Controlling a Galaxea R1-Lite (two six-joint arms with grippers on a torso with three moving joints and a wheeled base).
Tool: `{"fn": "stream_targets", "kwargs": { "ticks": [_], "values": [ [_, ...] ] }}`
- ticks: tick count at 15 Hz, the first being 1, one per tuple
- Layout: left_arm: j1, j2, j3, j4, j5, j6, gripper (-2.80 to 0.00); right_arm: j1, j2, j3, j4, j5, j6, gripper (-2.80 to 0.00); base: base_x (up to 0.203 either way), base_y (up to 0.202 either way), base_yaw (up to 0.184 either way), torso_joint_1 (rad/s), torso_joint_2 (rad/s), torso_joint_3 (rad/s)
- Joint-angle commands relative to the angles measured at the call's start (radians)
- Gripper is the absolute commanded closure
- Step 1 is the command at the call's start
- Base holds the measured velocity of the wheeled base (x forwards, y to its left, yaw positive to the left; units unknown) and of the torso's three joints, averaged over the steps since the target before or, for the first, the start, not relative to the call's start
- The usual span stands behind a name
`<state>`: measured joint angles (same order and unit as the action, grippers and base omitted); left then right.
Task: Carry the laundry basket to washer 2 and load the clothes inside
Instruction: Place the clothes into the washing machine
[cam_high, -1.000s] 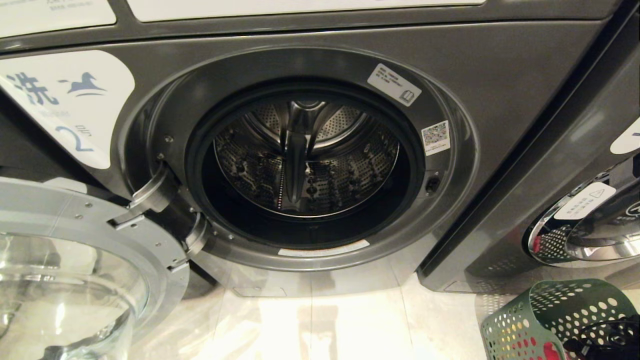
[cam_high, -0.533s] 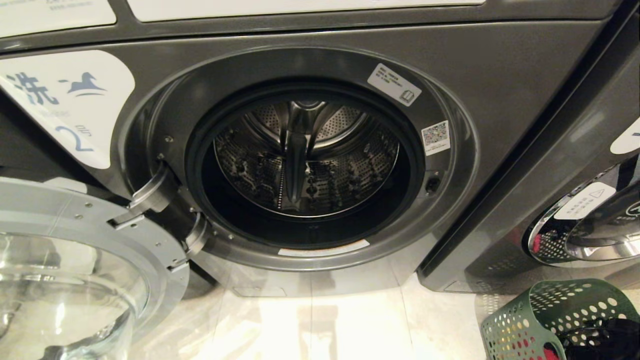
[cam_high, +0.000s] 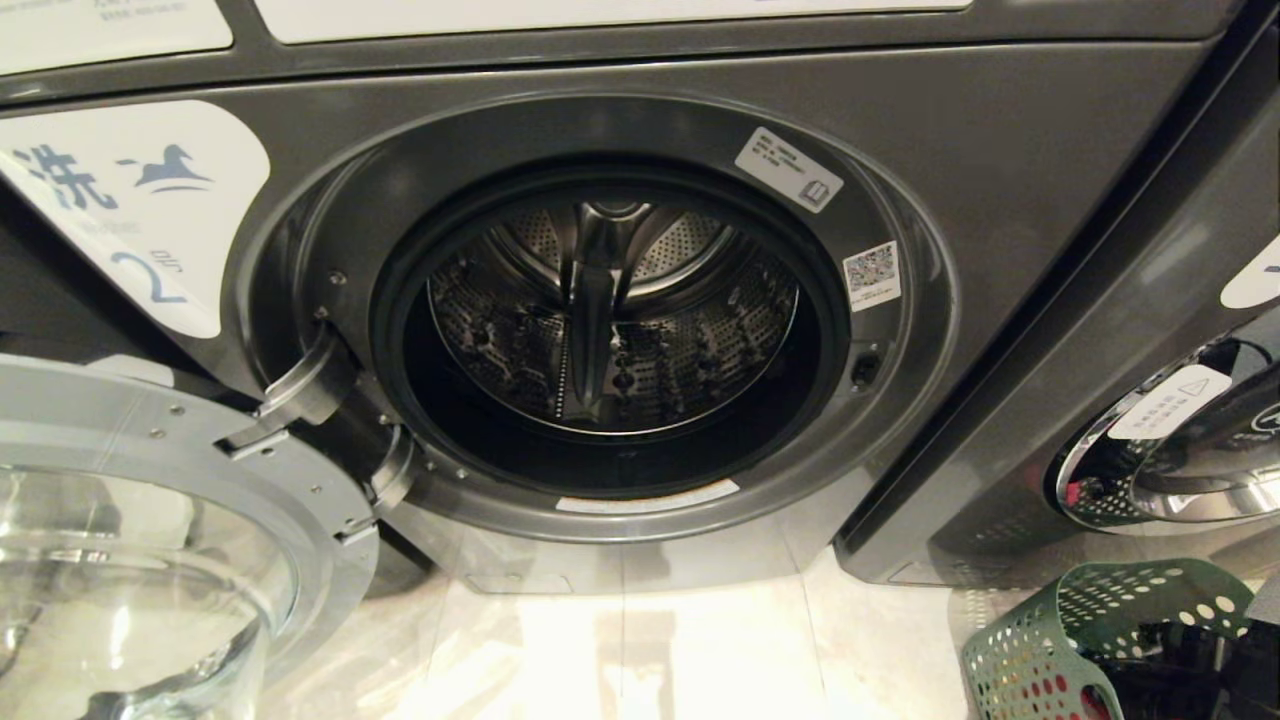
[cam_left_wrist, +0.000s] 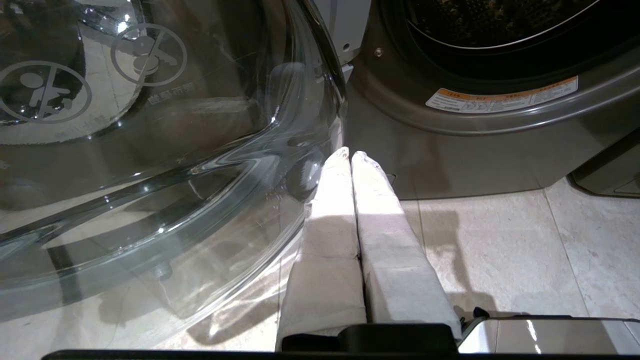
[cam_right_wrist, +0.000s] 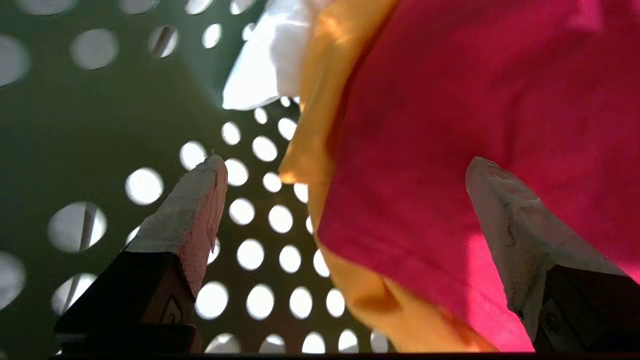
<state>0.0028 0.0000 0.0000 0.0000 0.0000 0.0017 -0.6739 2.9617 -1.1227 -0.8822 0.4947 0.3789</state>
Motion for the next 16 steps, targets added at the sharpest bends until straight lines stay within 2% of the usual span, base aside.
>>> {"fn": "stream_targets", "kwargs": {
  "ticks": [1,6,11,14,16],
  "values": [
    [0.000,0.000,0.002,0.000,0.000,0.000,0.00,0.022,0.055,-0.037,-0.015,0.001,0.027,-2.80,0.000,0.000,0.000,0.000,0.00,0.000],
    [0.000,0.000,0.002,0.000,0.000,0.000,0.00,0.052,0.101,-0.102,-0.017,0.001,0.069,-2.80,0.000,0.000,0.000,0.000,0.00,0.000],
    [0.000,0.000,0.002,0.000,0.000,0.000,0.00,0.057,0.105,-0.107,-0.012,-0.007,0.096,-2.80,0.000,0.000,0.000,0.000,0.00,0.000],
    [0.000,0.000,0.002,0.000,0.000,0.000,0.00,0.077,0.103,-0.126,0.010,-0.093,0.124,-2.80,0.000,0.000,0.000,0.000,0.00,0.000],
    [0.000,0.000,0.002,0.000,0.000,0.000,0.00,0.092,0.104,-0.138,0.044,-0.119,0.125,-2.80,0.000,0.000,0.000,0.000,0.00,0.000]
  ]
}}
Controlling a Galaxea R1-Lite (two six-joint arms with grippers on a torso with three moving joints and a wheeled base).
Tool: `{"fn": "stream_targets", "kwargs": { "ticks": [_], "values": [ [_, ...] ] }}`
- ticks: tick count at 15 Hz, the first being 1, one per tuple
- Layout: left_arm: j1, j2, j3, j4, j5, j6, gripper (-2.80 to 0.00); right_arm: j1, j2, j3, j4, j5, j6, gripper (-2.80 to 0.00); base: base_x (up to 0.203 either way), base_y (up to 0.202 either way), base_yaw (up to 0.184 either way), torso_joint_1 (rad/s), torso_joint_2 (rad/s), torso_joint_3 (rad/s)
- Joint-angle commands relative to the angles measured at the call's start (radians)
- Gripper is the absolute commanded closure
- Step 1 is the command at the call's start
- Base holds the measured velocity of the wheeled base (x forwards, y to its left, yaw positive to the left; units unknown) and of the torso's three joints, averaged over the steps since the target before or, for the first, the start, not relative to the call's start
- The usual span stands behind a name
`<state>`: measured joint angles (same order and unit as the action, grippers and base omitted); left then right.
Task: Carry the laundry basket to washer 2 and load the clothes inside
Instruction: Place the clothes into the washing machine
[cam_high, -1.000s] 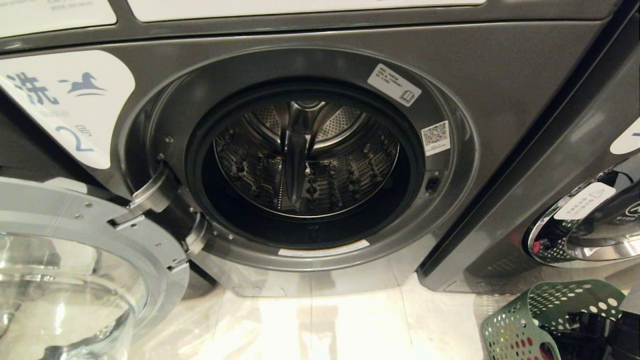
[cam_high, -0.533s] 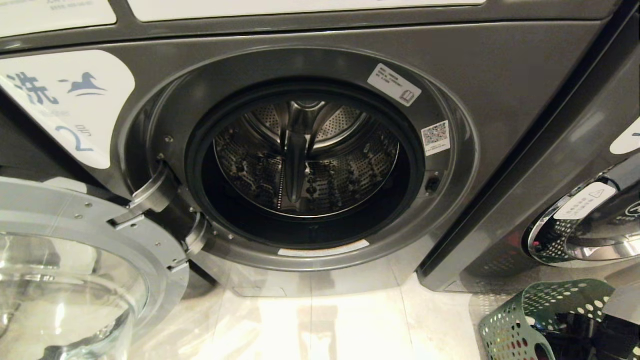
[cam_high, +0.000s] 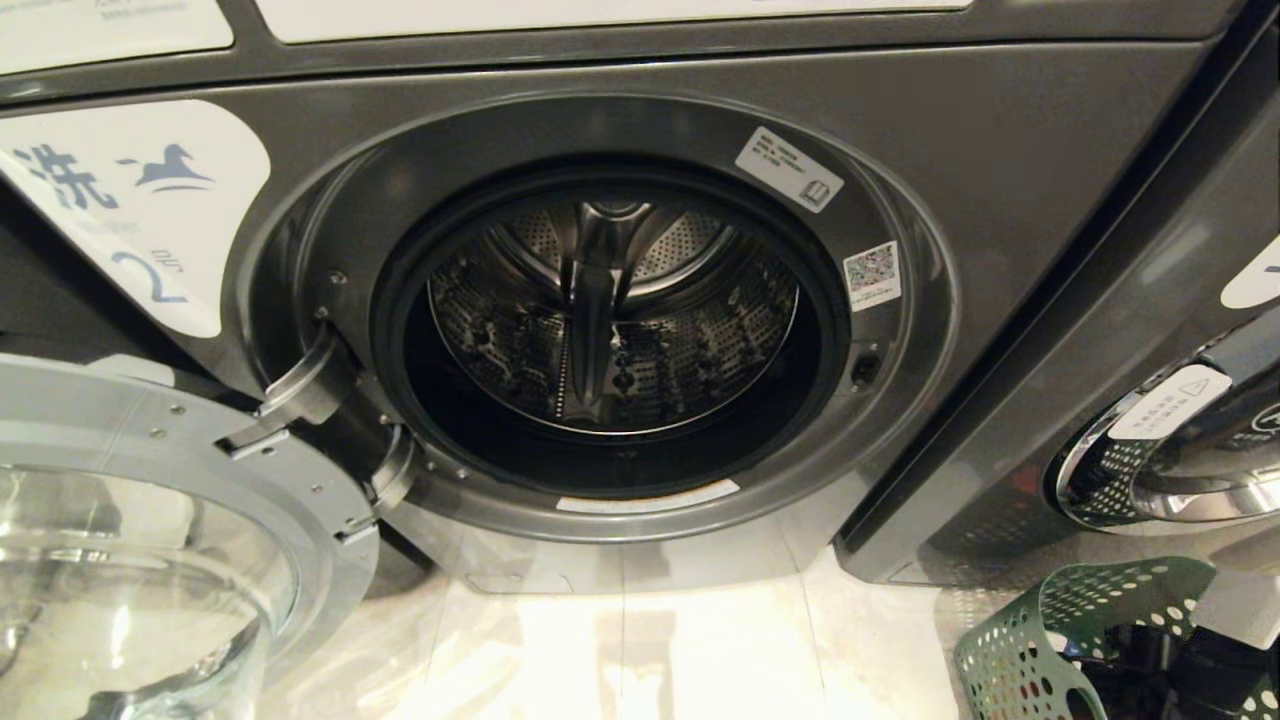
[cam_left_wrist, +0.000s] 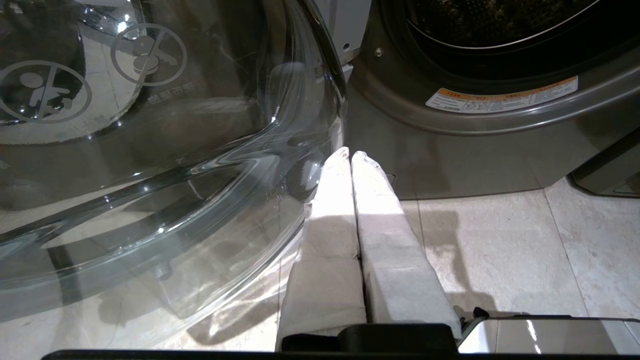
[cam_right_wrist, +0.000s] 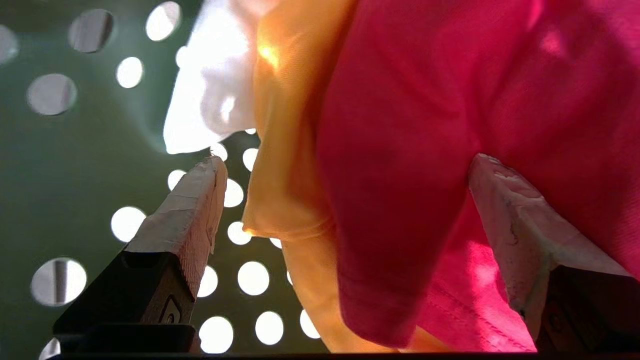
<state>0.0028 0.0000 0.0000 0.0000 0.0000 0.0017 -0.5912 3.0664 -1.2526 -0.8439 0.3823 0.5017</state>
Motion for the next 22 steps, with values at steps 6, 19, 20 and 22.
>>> {"fn": "stream_targets", "kwargs": {
  "ticks": [6,19,20,22],
  "values": [
    [0.000,0.000,0.002,0.000,0.000,0.000,0.00,0.050,0.000,-0.072,0.198,-0.146,-0.004,-2.80,0.000,0.000,0.000,0.000,0.00,0.000],
    [0.000,0.000,0.002,0.000,0.000,0.000,0.00,0.037,0.000,-0.077,0.243,-0.255,-0.048,-2.80,0.000,0.000,0.000,0.000,0.00,0.000],
    [0.000,0.000,0.002,0.000,0.000,0.000,0.00,0.038,-0.003,-0.076,0.243,-0.255,-0.050,0.00,0.000,0.000,0.000,0.000,0.00,0.000],
    [0.000,0.000,0.002,0.000,0.000,0.000,0.00,0.037,-0.003,-0.079,0.243,-0.256,-0.049,0.00,0.000,0.000,0.000,0.000,0.00,0.000]
  ]
}}
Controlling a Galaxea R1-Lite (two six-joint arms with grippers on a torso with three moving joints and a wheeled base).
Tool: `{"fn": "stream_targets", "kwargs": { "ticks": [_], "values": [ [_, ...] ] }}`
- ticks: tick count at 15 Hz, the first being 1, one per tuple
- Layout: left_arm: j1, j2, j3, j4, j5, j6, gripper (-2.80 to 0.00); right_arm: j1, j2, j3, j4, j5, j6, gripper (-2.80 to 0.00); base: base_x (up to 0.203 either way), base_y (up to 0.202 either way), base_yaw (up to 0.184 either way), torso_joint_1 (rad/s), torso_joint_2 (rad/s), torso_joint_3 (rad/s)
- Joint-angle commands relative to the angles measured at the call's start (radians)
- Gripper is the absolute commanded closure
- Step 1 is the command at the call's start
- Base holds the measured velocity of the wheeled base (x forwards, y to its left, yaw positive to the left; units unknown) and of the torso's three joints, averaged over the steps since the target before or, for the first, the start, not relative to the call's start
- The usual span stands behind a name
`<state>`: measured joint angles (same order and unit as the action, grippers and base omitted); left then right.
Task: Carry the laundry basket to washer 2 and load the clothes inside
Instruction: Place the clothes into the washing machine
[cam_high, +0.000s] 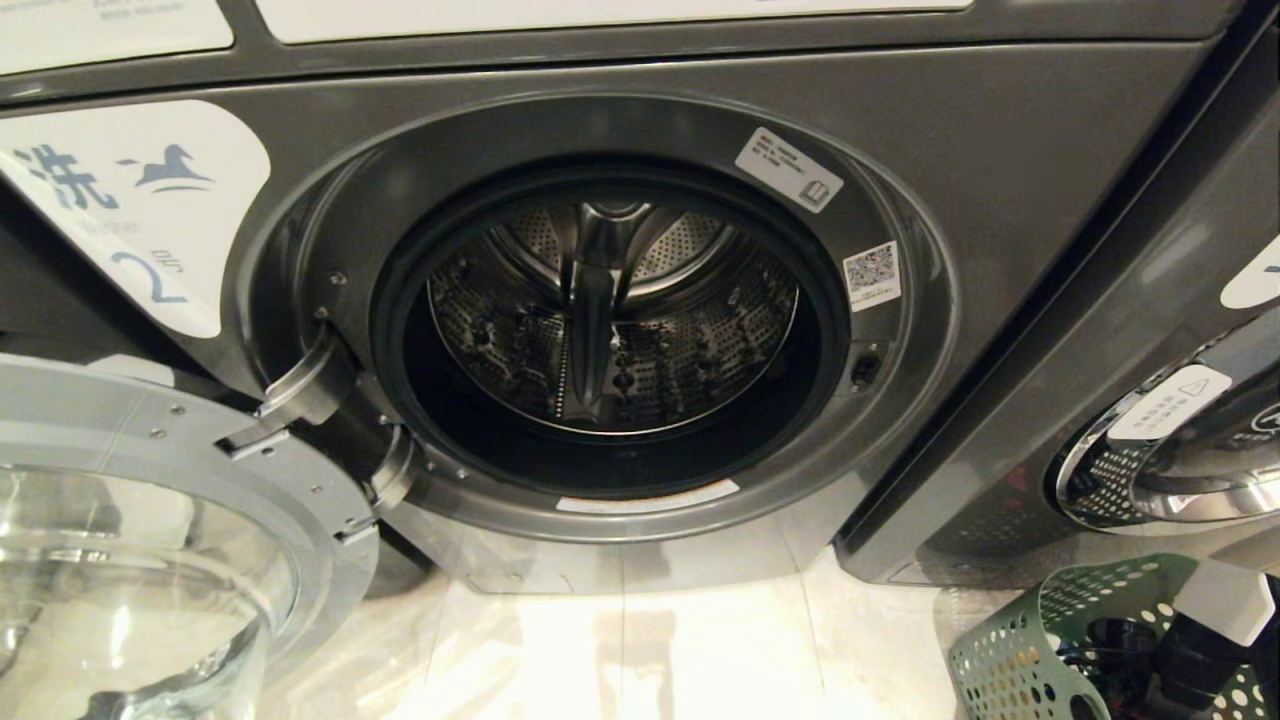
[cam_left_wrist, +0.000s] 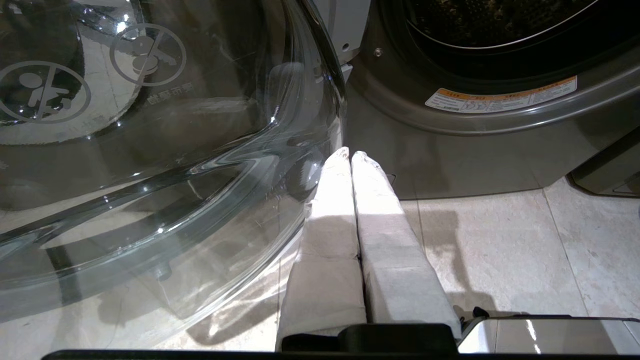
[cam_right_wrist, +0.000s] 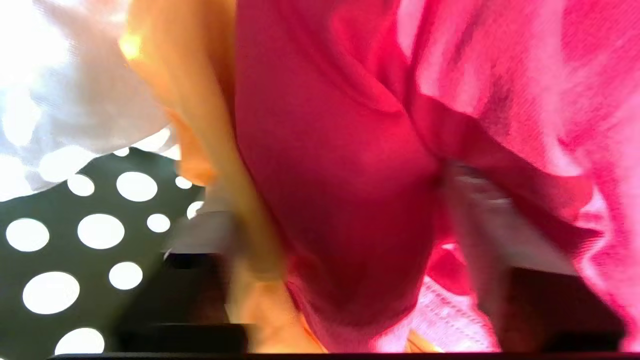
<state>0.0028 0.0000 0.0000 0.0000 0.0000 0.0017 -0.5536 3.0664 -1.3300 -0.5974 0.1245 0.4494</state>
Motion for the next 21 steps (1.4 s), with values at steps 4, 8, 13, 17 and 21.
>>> {"fn": "stream_targets", "kwargs": {
  "ticks": [4,8,13,17,21],
  "values": [
    [0.000,0.000,0.002,0.000,0.000,0.000,0.00,-0.017,-0.003,0.002,-0.003,-0.003,0.005,0.00,0.000,0.000,0.000,0.000,0.00,0.000],
    [0.000,0.000,0.002,0.000,0.000,0.000,0.00,-0.037,-0.006,0.008,-0.001,-0.046,-0.003,0.00,0.000,0.000,0.000,0.000,0.00,0.000],
    [0.000,0.000,0.002,0.000,0.000,0.000,0.00,-0.156,-0.047,0.107,0.049,-0.182,-0.274,0.00,0.000,0.000,0.000,0.000,0.00,0.000],
    [0.000,0.000,0.002,0.000,0.000,0.000,0.00,-0.207,-0.184,0.214,0.111,-0.182,-0.337,0.00,0.000,0.000,0.000,0.000,0.00,0.000],
    [0.000,0.000,0.002,0.000,0.000,0.000,0.00,-0.233,-0.422,0.325,0.228,-0.107,-0.360,0.00,0.000,0.000,0.000,0.000,0.00,0.000]
  ]
}}
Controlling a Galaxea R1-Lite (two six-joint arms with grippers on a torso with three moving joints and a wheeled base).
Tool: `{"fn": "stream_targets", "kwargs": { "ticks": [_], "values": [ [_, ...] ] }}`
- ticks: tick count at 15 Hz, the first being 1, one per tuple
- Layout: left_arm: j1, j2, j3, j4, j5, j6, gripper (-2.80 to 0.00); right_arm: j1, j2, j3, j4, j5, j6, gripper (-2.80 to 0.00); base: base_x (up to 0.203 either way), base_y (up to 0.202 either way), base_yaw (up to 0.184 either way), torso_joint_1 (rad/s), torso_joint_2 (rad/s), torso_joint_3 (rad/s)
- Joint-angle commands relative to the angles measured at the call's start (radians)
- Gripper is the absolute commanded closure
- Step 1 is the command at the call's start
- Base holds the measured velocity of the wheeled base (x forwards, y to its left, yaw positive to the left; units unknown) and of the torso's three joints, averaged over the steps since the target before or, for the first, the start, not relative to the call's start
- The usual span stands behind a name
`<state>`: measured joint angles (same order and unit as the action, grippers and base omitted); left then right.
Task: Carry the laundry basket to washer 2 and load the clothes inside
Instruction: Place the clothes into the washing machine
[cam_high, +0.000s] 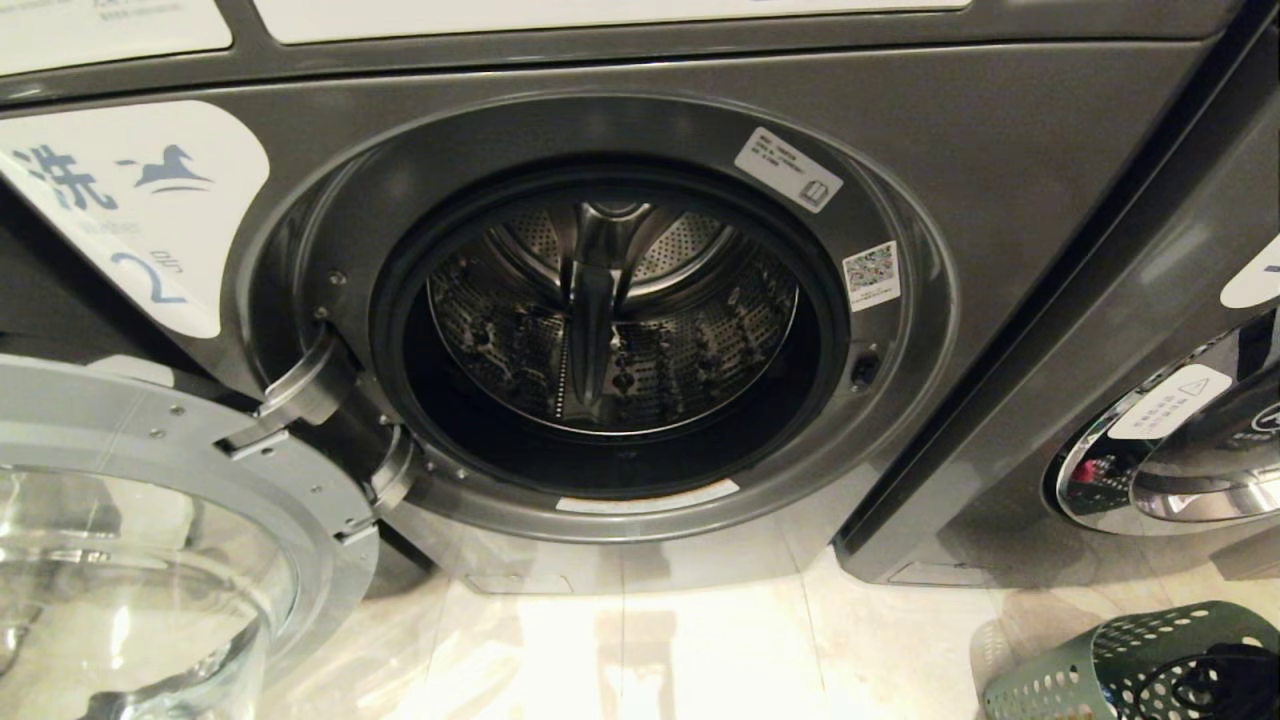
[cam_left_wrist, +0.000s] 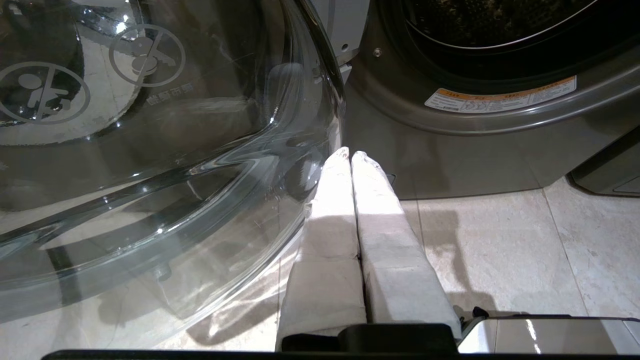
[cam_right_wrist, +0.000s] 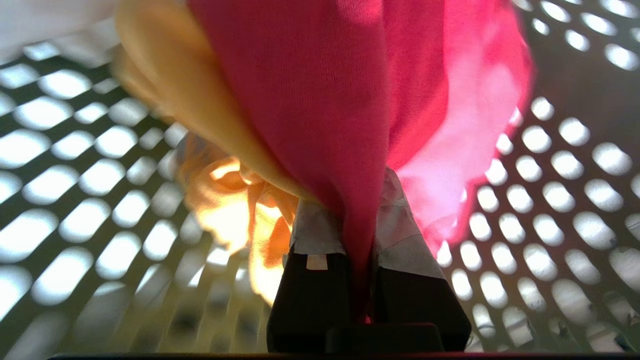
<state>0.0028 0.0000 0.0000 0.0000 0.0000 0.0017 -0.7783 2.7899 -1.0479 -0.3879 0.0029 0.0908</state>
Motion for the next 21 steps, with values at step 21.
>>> {"fn": "stream_targets", "kwargs": {
  "ticks": [21],
  "values": [
    [0.000,0.000,0.002,0.000,0.000,0.000,0.00,0.114,-1.995,0.074,0.743,-0.166,-0.175,0.00,0.000,0.000,0.000,0.000,0.00,0.000]
  ]
}}
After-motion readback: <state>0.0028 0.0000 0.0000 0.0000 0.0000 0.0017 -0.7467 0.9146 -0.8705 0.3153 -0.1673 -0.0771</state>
